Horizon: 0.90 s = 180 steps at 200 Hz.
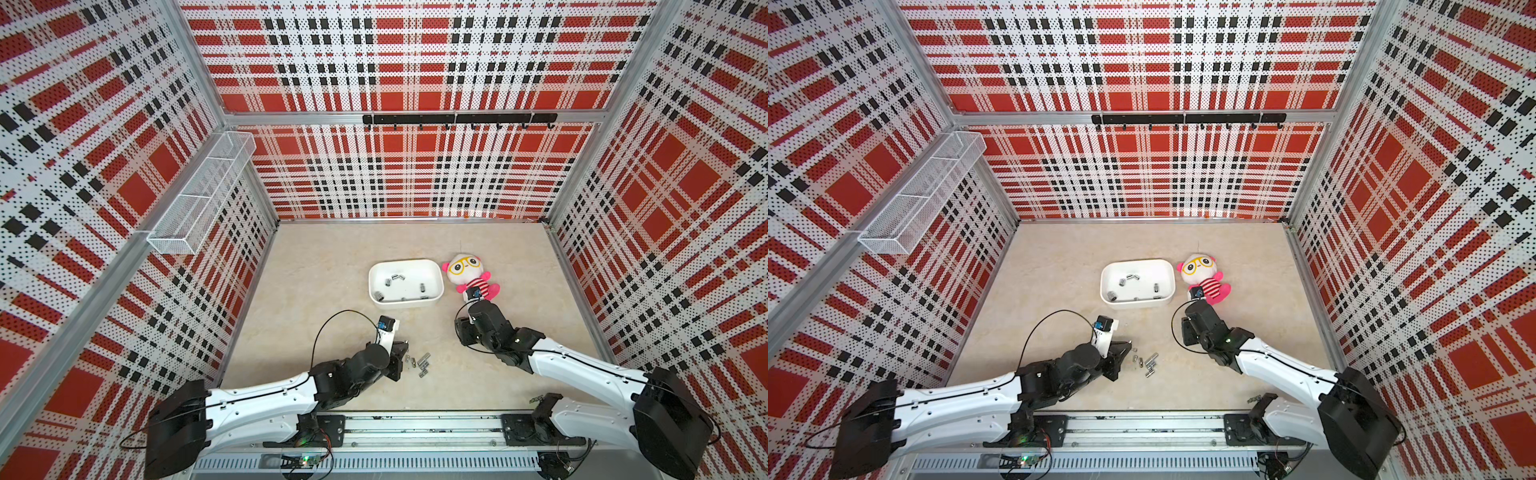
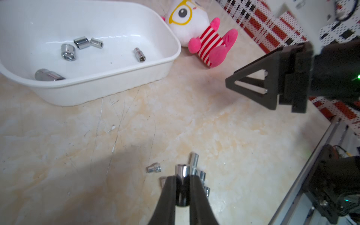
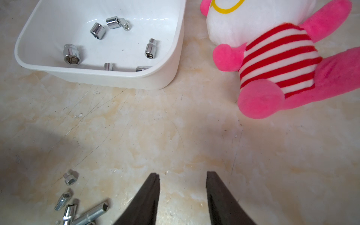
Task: Put the socket on the desktop into the storage box
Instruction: Pick up the socket head from the center of the board, then place the socket head in the storage box.
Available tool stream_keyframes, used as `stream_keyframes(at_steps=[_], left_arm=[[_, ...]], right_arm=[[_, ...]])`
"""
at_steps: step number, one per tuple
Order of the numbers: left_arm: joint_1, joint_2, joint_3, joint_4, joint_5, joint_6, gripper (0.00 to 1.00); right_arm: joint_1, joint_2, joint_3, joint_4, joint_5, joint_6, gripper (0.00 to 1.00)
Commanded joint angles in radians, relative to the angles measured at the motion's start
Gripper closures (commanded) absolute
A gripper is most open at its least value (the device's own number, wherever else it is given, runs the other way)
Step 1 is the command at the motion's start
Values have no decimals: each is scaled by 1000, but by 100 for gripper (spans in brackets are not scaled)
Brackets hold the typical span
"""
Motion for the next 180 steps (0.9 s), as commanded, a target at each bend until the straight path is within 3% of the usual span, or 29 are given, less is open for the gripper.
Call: stream_keyframes(at_steps=[1, 28, 63, 133, 180], left_arm=[[-5, -70, 26, 110, 56, -53, 100], [-4, -51, 92, 177, 29, -127, 100], [30, 126, 239, 180, -47, -126, 100], [341, 532, 464, 204, 63, -124, 100], [448, 751, 549, 172, 85, -63, 100]], right_arm=[[8, -24, 1, 6, 31, 7, 56], [9, -73, -10, -7, 58, 18, 56], [10, -142, -32, -15, 98, 34, 55], [9, -222, -60, -29, 172, 52, 54], [9, -187, -67, -3, 170, 46, 52]])
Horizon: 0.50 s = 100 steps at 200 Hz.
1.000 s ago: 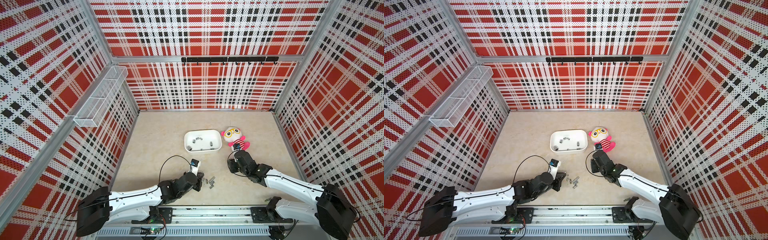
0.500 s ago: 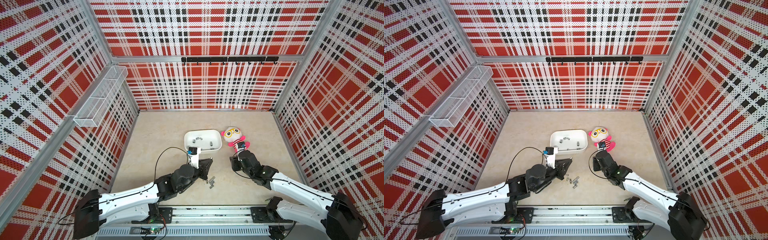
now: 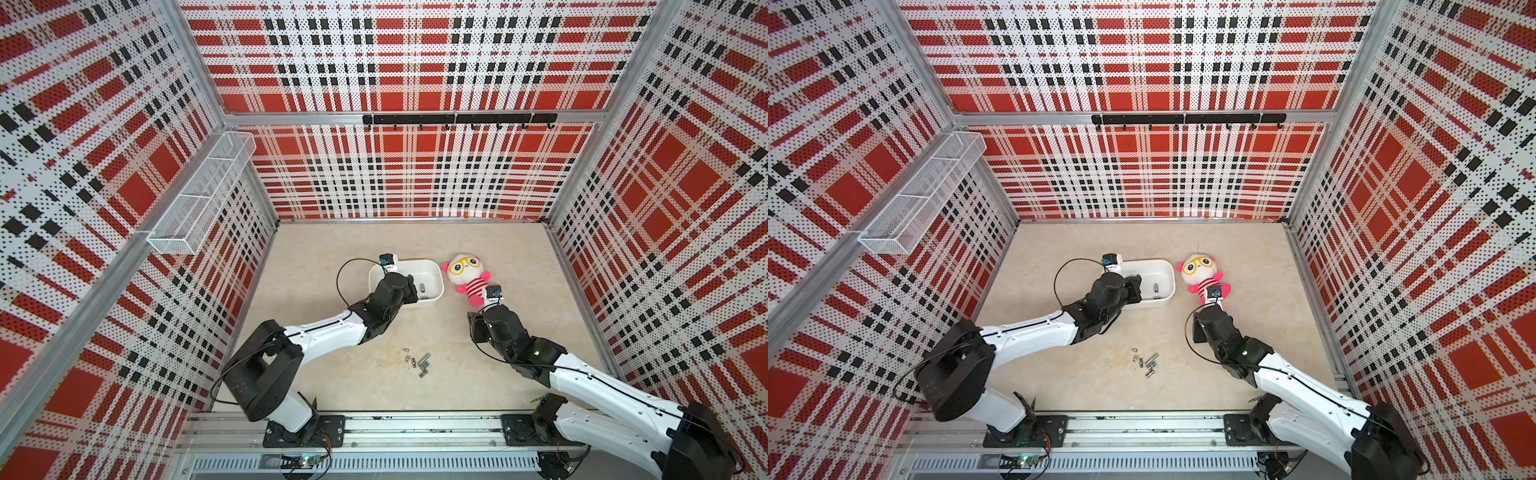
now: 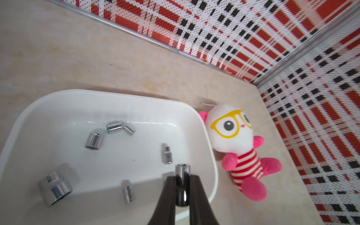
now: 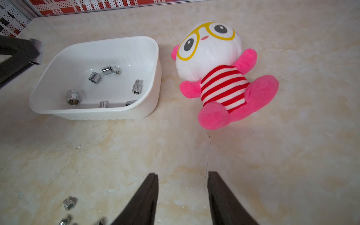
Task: Put the socket on the desktop into the storage box
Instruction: Place the socket head in the storage box.
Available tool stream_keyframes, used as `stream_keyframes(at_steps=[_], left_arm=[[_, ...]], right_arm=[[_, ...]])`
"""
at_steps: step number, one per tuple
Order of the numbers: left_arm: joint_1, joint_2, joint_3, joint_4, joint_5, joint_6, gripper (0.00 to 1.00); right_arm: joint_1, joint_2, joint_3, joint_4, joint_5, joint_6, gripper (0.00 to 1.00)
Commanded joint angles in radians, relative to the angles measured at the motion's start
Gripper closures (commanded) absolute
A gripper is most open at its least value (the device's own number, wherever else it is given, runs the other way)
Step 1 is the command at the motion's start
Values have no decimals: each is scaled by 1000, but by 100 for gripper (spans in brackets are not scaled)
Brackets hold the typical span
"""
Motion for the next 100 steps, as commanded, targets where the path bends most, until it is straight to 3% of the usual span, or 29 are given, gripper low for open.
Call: stream_keyframes(at_steps=[1, 79, 100], left_arm=[[37, 75, 58, -19, 40, 44, 100], [125, 195, 116, -62, 92, 81, 100], [136, 199, 127, -74, 129, 88, 84]], right_arm=[[8, 23, -5, 14, 14, 1, 52], [8, 62, -3, 39, -31, -22, 50], [9, 57, -10, 49, -39, -28, 48]])
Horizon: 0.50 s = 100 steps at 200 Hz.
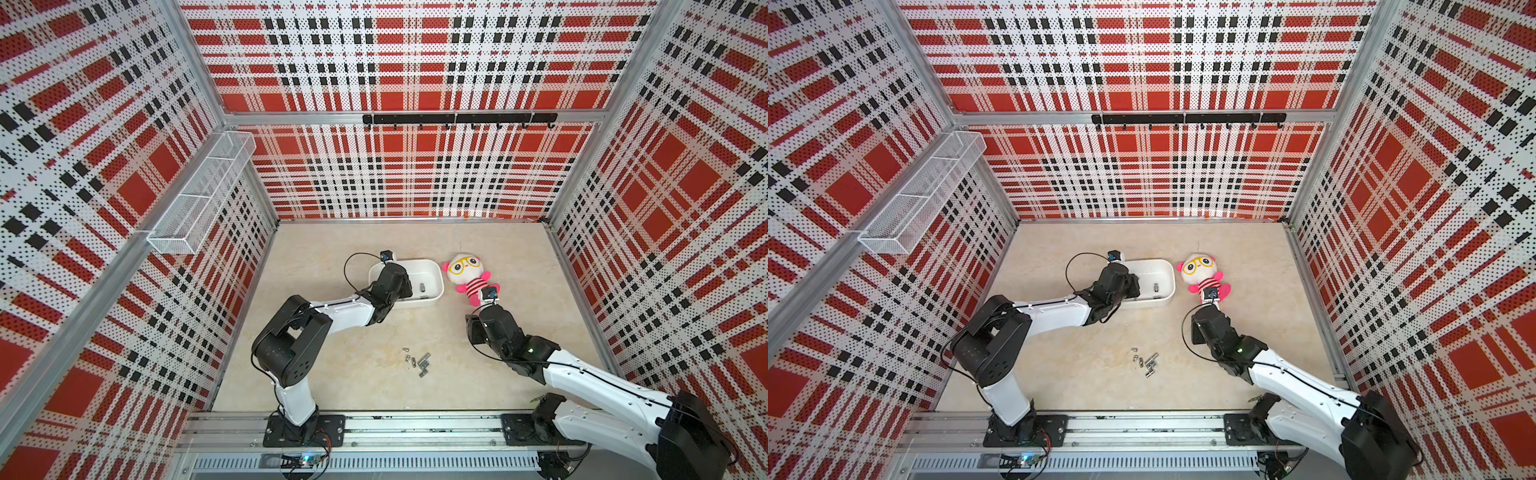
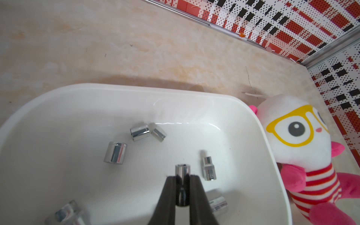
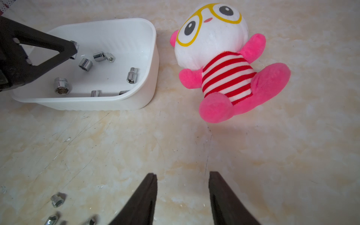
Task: Put the socket on the desktop into the storage box
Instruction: Place the socket head in the storage box.
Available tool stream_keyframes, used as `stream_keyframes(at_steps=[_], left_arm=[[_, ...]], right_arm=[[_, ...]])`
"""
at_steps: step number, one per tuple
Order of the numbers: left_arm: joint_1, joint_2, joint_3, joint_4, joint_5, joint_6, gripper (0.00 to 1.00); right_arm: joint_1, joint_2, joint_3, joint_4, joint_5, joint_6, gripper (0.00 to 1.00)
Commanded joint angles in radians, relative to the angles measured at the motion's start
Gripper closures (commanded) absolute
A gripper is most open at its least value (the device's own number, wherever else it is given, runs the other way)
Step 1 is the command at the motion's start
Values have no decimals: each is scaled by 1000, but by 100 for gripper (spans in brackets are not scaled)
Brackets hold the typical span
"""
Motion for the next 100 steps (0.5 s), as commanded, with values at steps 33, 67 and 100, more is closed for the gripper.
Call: stream_keyframes(at_steps=[33, 67, 100], left_arm=[[-12, -35, 21, -39, -13, 45, 63], [-107, -115, 17, -53, -144, 78, 53], [-262, -229, -2, -89, -275, 105, 53]], right_arm=[[10, 3, -11, 49, -53, -27, 45], [18, 7, -15, 78, -126, -48, 45], [80, 17, 1, 93, -160, -87, 45]])
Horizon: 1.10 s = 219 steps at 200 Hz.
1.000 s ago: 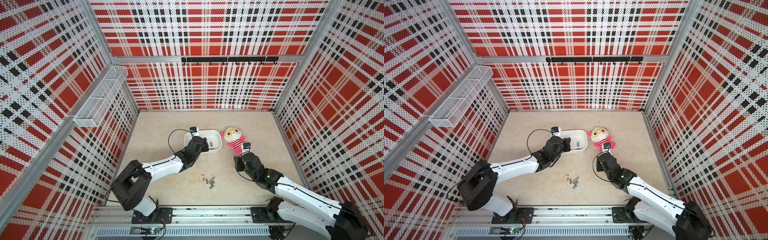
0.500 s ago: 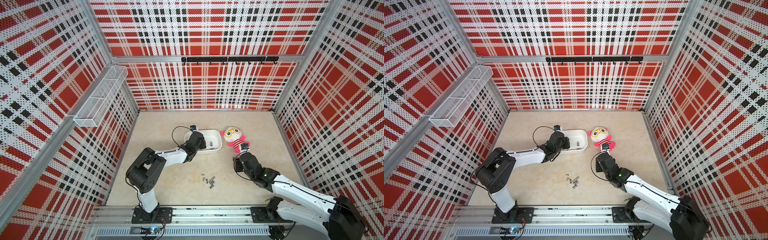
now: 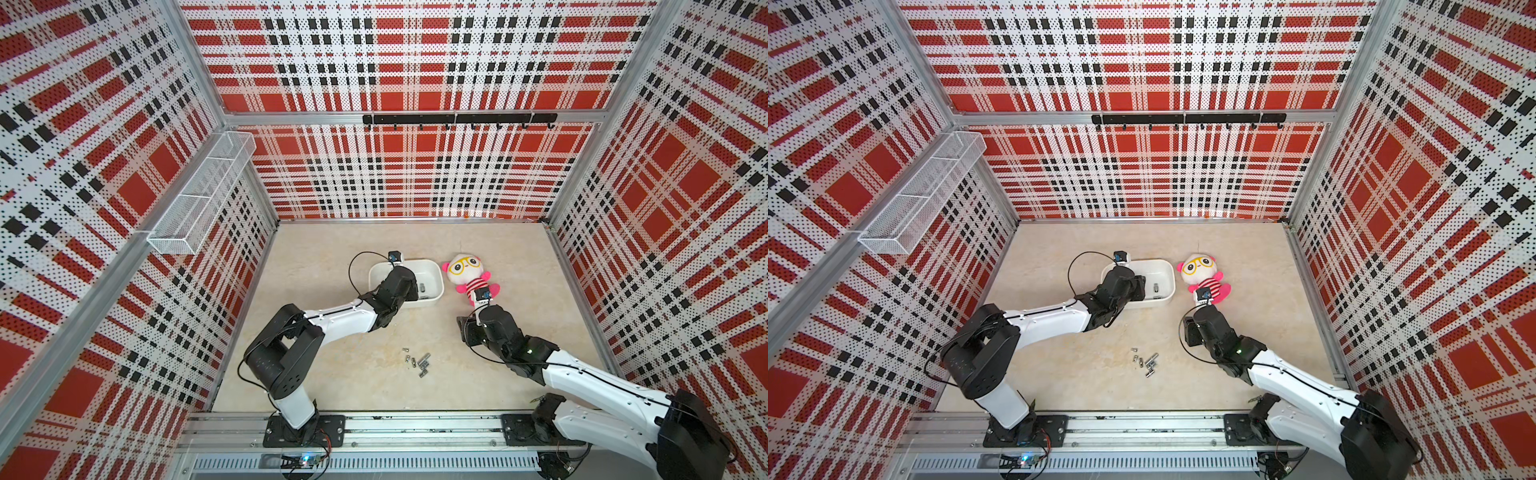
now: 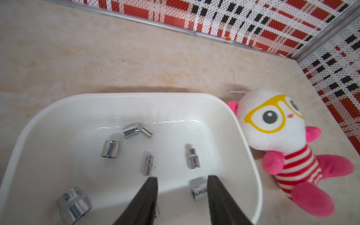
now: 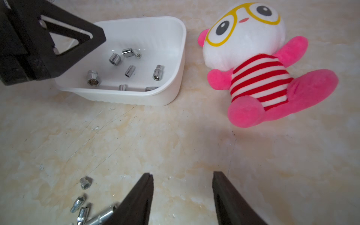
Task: Put the socket on the desktop into the storage box
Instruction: Place the socket head in the storage box, then pick up the socket head from the center of the board.
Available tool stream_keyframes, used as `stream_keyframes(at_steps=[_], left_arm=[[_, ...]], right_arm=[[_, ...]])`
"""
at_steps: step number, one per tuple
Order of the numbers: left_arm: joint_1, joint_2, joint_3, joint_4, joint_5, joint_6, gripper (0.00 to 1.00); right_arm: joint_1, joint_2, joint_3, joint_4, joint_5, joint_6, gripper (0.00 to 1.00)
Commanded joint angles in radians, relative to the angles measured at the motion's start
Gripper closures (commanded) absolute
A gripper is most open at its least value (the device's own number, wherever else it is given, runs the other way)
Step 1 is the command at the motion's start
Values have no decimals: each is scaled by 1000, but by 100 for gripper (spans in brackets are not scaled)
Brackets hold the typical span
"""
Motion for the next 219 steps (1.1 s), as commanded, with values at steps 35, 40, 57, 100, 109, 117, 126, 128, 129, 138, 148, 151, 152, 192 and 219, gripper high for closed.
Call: stream_keyframes(at_steps=[35, 40, 57, 100, 109, 117, 126, 128, 129, 138, 148, 151, 152, 192, 219], left_arm=[[-219, -251, -102, -34, -131, -20, 54], [-222, -265, -119, -36, -127, -30, 56], [-249, -314, -174, -93, -166, -41, 57], [-315, -454, -436, -128, -249, -80, 57], [-311, -487, -492, -94, -256, -101, 54], [-298, -518, -516, -78, -233, -115, 52], [-285, -548, -534, -35, -203, -103, 50], [-282, -555, -538, -22, -200, -99, 50], [-281, -557, -541, -17, -198, -99, 50], [-269, -577, -553, 14, -187, -89, 49], [-252, -589, -552, 9, -179, -89, 49], [-249, -591, -553, 6, -177, -87, 49], [-247, -592, -554, 6, -176, -88, 49], [-229, -584, -584, 39, -179, -80, 49], [-226, -552, -563, 34, -151, -70, 50]], right_arm=[[122, 50, 41, -31, -3, -50, 44], [128, 52, 39, -32, -4, -48, 45], [152, 65, 36, -31, -15, -46, 45], [230, 143, 29, -8, -15, -6, 48], [263, 170, 35, -9, 11, 18, 48], [293, 189, 41, -4, 25, 33, 47], [328, 213, 47, 8, 27, 42, 45], [334, 218, 49, 9, 26, 43, 45], [334, 218, 49, 9, 26, 43, 45], [365, 242, 58, 13, 30, 55, 44], [391, 258, 58, 22, 34, 61, 43], [400, 265, 59, 27, 34, 61, 43], [402, 268, 59, 27, 33, 61, 43], [418, 317, 88, 21, 25, 48, 44], [420, 331, 96, 20, 11, 46, 44]])
